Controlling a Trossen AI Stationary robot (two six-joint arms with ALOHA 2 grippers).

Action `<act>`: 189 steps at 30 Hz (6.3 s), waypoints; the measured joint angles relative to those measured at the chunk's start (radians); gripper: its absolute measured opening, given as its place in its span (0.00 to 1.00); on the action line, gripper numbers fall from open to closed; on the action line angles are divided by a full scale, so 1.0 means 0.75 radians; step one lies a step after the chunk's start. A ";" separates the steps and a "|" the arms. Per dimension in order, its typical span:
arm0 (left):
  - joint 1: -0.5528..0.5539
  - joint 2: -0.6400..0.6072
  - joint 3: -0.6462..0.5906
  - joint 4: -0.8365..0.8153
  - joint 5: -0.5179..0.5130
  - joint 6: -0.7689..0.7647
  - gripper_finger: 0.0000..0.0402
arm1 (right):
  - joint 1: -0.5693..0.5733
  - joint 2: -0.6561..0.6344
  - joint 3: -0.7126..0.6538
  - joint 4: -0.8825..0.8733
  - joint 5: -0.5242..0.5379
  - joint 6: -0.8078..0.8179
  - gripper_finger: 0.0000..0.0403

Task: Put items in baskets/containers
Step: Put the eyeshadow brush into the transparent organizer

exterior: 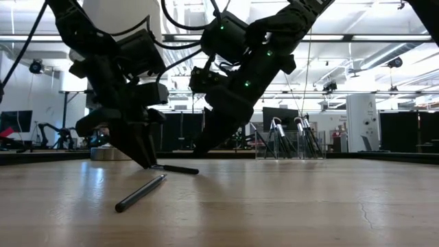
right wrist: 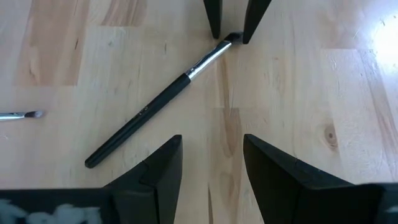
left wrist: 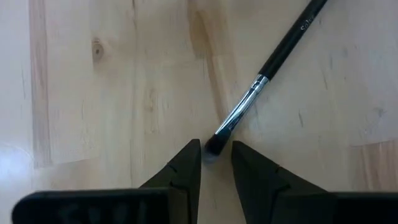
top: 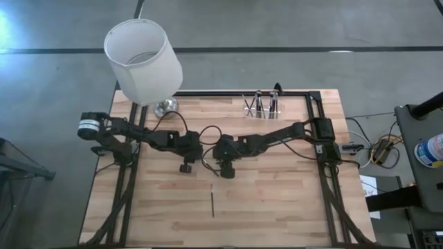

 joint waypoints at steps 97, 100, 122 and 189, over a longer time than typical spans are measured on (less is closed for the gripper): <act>-0.084 -0.902 -0.717 1.230 -0.054 -0.400 0.00 | -0.049 -0.361 -0.818 1.741 0.456 -0.204 0.04; -0.084 -0.900 -0.806 1.428 -0.055 -0.424 0.00 | -0.150 -0.333 -0.890 2.002 0.455 -0.266 0.04; -0.084 -0.841 -0.769 1.304 -0.060 -0.387 0.00 | -0.648 0.022 -0.812 2.214 0.517 0.104 0.04; -0.770 0.144 0.077 0.472 -0.635 -1.359 0.02 | 0.116 -0.915 -1.055 0.864 0.810 0.176 0.02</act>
